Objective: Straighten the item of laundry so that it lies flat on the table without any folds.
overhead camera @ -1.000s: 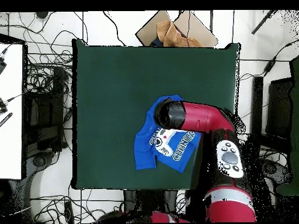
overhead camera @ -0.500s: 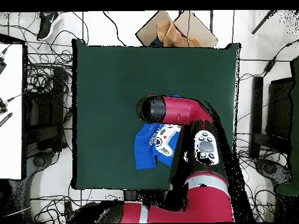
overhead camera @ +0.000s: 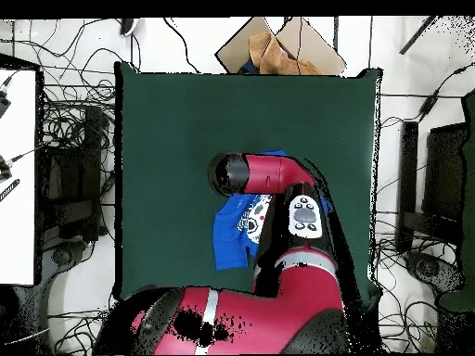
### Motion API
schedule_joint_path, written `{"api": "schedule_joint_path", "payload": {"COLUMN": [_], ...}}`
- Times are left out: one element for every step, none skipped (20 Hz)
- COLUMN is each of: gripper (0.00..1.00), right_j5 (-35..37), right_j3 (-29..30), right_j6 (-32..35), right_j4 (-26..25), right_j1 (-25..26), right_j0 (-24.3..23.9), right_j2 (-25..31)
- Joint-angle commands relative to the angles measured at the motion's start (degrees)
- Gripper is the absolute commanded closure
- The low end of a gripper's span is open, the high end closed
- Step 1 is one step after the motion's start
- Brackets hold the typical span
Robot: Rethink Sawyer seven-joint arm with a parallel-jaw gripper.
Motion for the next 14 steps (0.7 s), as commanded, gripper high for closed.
{"api": "schedule_joint_path", "payload": {"gripper": [0.0,0.0,0.0,0.0,0.0,0.0,0.0,0.0,0.0,0.0,0.0,0.0,0.0,0.0], "right_j5": [-3.8,-3.8,-3.2,-2.1,-0.9,0.5,1.3,2.7,3.5,3.6,3.8,3.7,3.8,4.1], "right_j3": [-1.3,-1.4,-1.2,-1.5,-1.6,-2.2,-1.9,-1.9,-1.7,-1.7,-1.7,-2.0,-2.2,-2.2], "right_j6": [10.7,10.6,10.2,9.7,9.6,9.0,8.6,7.0,6.0,6.0,6.0,6.3,6.3,5.9], "right_j4": [1.0,0.8,0.7,0.8,0.7,0.8,0.8,1.1,1.3,1.6,2.0,2.3,2.4,2.4], "right_j1": [6.9,7.3,7.6,7.9,8.0,8.2,7.9,7.8,7.6,7.8,8.0,8.6,8.9,9.0], "right_j0": [2.7,2.9,3.0,2.9,3.6,3.5,3.7,2.8,2.5,2.6,2.7,2.7,2.9,2.8], "right_j2": [-3.2,-3.6,-3.8,-4.0,-4.9,-5.3,-5.5,-4.5,-3.9,-3.6,-3.4,-3.2,-3.2,-3.0]}}
